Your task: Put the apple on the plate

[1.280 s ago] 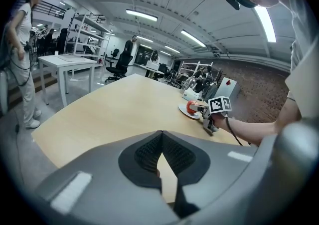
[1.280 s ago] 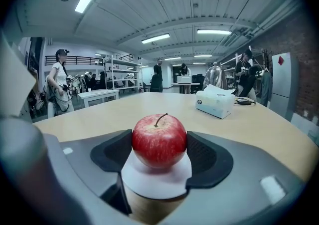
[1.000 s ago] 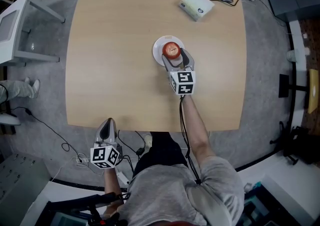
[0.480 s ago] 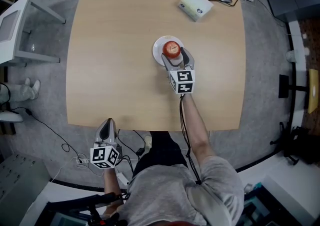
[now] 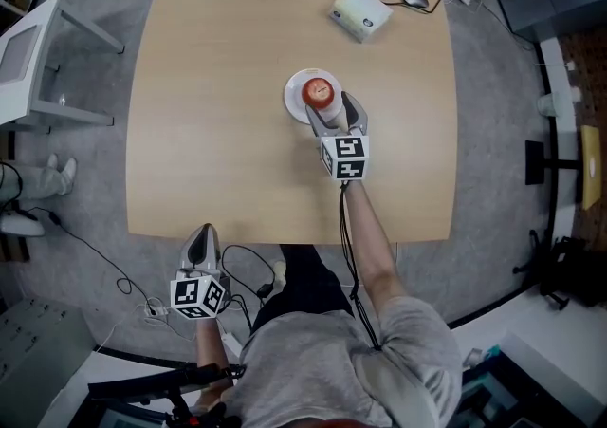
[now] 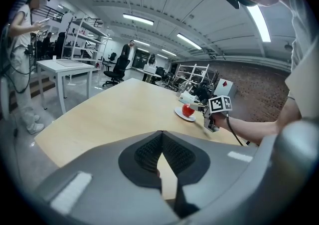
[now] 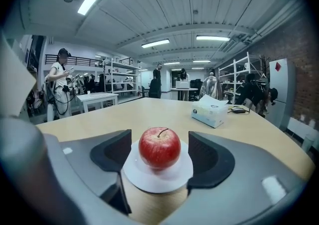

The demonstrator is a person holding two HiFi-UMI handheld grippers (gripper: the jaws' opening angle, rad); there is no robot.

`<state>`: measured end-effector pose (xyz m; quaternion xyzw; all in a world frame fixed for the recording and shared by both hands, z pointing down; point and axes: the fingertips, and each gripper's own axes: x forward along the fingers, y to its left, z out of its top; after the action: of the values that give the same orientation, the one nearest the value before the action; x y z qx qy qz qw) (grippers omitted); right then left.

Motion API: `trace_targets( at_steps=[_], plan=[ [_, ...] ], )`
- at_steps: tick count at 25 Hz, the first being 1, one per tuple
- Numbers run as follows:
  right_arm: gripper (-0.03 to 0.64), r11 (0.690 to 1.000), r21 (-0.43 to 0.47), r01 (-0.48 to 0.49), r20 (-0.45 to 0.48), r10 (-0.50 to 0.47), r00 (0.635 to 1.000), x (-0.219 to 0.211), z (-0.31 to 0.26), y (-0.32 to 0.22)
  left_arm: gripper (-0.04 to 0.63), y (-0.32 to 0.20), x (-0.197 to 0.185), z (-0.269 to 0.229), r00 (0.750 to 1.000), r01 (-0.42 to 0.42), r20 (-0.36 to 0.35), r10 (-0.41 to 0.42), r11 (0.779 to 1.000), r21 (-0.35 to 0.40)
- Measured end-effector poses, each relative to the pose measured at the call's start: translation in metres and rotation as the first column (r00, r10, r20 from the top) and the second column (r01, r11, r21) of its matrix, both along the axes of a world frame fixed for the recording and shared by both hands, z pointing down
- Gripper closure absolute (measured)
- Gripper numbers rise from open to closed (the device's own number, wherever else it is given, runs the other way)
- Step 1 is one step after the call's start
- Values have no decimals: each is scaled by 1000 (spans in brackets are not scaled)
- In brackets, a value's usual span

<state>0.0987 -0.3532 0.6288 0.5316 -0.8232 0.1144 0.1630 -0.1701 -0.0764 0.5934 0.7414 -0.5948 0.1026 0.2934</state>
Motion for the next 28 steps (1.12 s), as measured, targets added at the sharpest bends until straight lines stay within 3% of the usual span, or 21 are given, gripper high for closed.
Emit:
trace_targets(
  at_steps=[14,28],
  plan=[
    [364,997,72,-3,7,2,1000,12,-48,48,575,15,12,-33,999,-43,18,42,996,78],
    [437,994,109,-18,51,12,999,24,-92,141,575,41,24,-68,997,-79,25,76,984,160]
  ],
)
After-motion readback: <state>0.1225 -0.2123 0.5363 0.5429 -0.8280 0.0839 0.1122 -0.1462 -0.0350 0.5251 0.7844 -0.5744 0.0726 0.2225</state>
